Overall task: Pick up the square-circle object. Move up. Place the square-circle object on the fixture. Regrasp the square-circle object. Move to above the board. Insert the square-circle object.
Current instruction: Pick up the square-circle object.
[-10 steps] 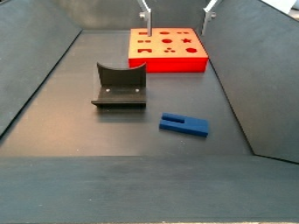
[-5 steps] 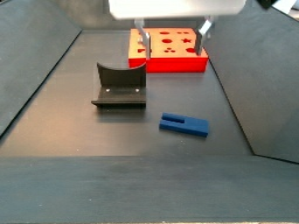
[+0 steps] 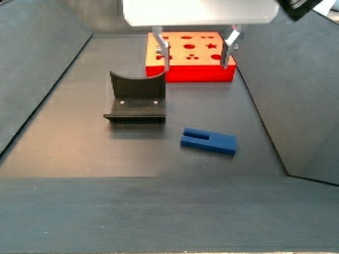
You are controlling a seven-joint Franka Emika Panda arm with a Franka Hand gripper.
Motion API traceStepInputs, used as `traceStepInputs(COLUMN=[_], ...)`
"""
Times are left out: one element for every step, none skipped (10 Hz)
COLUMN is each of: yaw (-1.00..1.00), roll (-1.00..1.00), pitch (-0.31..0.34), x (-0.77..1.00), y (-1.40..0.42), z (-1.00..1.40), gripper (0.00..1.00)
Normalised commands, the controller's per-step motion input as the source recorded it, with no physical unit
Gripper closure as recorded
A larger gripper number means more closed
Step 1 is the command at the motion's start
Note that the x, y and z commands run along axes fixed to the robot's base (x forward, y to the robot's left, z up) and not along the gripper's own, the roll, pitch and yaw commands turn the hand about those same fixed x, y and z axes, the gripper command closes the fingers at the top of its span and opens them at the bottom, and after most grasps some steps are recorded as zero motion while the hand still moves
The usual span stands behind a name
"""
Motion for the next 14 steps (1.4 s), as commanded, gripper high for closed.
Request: traceStepInputs(yaw=[-0.90, -0.90, -0.82, -0.56, -0.27, -0.19, -0.29, -0.71, -0.84, -0.87, -0.86, -0.85, -0.81, -0.77], roll=[-0.04, -0.06, -0.08, -0.12, -0.15, -0.20, -0.25, -0.24, -0.17, -0.18, -0.21, -0.24, -0.28, -0.33], pitch=[0.000, 0.000, 0.000, 0.000, 0.000, -0.029, -0.060, -0.144, -0.153, -0.166, -0.177, -0.243, -0.311, -0.301], x=[0.21, 0.19, 0.04, -0.03, -0.22, -0.27, -0.21, -0.26, -0.19, -0.11, -0.10, -0.09, -0.11, -0.03], y=[0.05, 0.00, 0.06, 0.30, 0.54, 0.58, 0.44, 0.00, 0.00, -0.03, -0.04, -0.07, -0.08, -0.03], z=[-0.15, -0.18, -0.27, -0.35, -0.41, -0.42, -0.42, -0.43, -0.33, -0.32, -0.33, -0.28, -0.23, -0.20], gripper=[0.00, 0.00, 0.00, 0.00, 0.00, 0.00, 0.00, 0.00, 0.00, 0.00, 0.00, 0.00, 0.00, 0.00])
